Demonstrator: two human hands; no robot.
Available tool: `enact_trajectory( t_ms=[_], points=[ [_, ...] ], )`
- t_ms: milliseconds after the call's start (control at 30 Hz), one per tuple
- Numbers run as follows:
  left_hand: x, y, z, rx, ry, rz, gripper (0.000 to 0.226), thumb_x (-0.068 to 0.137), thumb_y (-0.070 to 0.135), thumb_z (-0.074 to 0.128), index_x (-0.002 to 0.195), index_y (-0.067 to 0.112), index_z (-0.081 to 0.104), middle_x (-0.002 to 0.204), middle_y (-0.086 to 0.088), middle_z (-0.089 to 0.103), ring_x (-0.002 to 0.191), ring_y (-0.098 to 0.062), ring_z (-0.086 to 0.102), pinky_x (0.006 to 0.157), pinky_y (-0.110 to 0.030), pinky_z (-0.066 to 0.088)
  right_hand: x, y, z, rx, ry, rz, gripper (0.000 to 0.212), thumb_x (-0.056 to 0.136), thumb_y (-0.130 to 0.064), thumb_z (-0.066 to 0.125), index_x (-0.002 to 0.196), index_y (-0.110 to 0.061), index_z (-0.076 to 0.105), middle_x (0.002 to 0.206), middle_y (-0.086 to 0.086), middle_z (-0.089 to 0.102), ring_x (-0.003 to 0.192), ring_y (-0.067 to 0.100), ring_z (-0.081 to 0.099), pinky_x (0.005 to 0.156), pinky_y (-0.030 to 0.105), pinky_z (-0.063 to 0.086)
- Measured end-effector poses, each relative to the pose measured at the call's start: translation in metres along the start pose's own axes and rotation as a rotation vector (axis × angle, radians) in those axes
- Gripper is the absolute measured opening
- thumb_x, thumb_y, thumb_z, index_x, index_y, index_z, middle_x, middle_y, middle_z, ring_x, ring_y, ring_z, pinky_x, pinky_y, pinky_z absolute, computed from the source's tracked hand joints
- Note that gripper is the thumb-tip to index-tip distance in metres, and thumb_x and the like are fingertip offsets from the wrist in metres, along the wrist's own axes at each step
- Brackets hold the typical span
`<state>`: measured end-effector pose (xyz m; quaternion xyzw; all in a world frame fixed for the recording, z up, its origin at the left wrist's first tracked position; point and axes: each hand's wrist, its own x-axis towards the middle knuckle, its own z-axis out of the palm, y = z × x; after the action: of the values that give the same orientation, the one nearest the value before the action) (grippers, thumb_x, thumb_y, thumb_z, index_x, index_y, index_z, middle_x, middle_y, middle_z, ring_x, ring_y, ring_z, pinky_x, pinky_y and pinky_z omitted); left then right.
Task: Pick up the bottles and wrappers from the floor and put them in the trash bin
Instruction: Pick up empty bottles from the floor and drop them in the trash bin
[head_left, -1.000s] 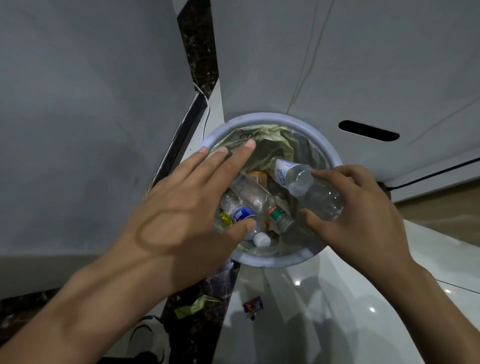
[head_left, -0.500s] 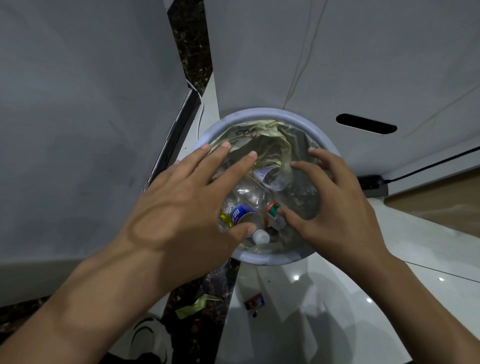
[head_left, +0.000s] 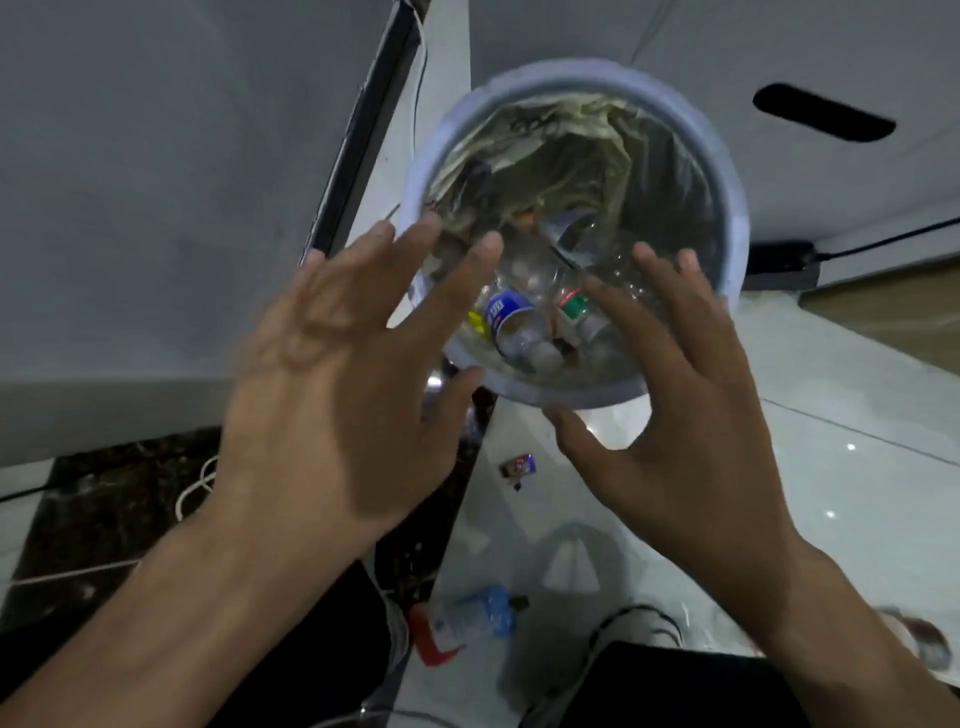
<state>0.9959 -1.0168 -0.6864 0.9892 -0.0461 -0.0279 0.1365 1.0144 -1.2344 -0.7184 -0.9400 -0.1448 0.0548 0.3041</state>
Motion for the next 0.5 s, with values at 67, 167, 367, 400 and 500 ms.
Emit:
enact_trajectory(
  t_ms=[67, 167, 367, 400, 500],
  points=[
    [-0.020, 0.010, -0.004, -0.023, -0.069, 0.020, 0.067, 0.092, 0.040, 0.058, 0.154, 0.031, 0.036, 0.160, -0.007, 0.035, 0.145, -0.032, 0.034, 0.111, -0.058, 0.034, -0.020, -0.017, 0.002, -0.022, -0.039, 0.037, 0.080, 0.078, -0.035, 0.082, 0.149, -0.020, 0.048, 0.163, 0.004, 0.030, 0.155, 0.023, 0.015, 0.123, 0.047, 0.023],
    [-0.041, 0.014, -0.006, -0.023, -0.142, 0.030, 0.069, 0.092, 0.037, 0.061, 0.155, 0.031, 0.034, 0.163, -0.007, 0.027, 0.149, -0.032, 0.027, 0.112, -0.059, 0.030, -0.042, -0.041, 0.001, -0.036, -0.067, 0.076, 0.085, 0.077, -0.032, 0.085, 0.151, -0.021, 0.045, 0.165, 0.003, 0.027, 0.156, 0.022, 0.012, 0.126, 0.040, 0.015],
    [-0.058, 0.020, -0.028, -0.067, -0.191, -0.091, 0.070, 0.089, 0.039, 0.059, 0.155, 0.030, 0.035, 0.161, -0.010, 0.032, 0.147, -0.033, 0.028, 0.113, -0.058, 0.030, -0.066, -0.078, -0.014, 0.012, -0.057, 0.247, 0.087, 0.079, -0.027, 0.081, 0.154, -0.028, 0.037, 0.167, -0.002, 0.019, 0.157, 0.024, 0.007, 0.126, 0.047, 0.010],
    [-0.065, 0.026, -0.038, -0.092, -0.199, -0.105, 0.070, 0.089, 0.038, 0.060, 0.154, 0.029, 0.036, 0.159, -0.011, 0.035, 0.146, -0.034, 0.030, 0.112, -0.058, 0.031, -0.071, -0.086, -0.024, 0.039, -0.069, 0.293, 0.088, 0.078, -0.025, 0.081, 0.154, -0.029, 0.037, 0.167, -0.002, 0.018, 0.156, 0.026, 0.006, 0.126, 0.048, 0.010],
    [-0.085, 0.050, -0.088, -0.127, -0.257, -0.129, 0.072, 0.087, 0.039, 0.059, 0.155, 0.028, 0.036, 0.157, -0.013, 0.038, 0.143, -0.034, 0.034, 0.114, -0.052, 0.033, -0.085, -0.119, -0.073, 0.087, -0.109, 0.409, 0.088, 0.077, -0.021, 0.079, 0.154, -0.029, 0.037, 0.167, -0.001, 0.018, 0.156, 0.029, 0.004, 0.125, 0.046, 0.008]
  ],
)
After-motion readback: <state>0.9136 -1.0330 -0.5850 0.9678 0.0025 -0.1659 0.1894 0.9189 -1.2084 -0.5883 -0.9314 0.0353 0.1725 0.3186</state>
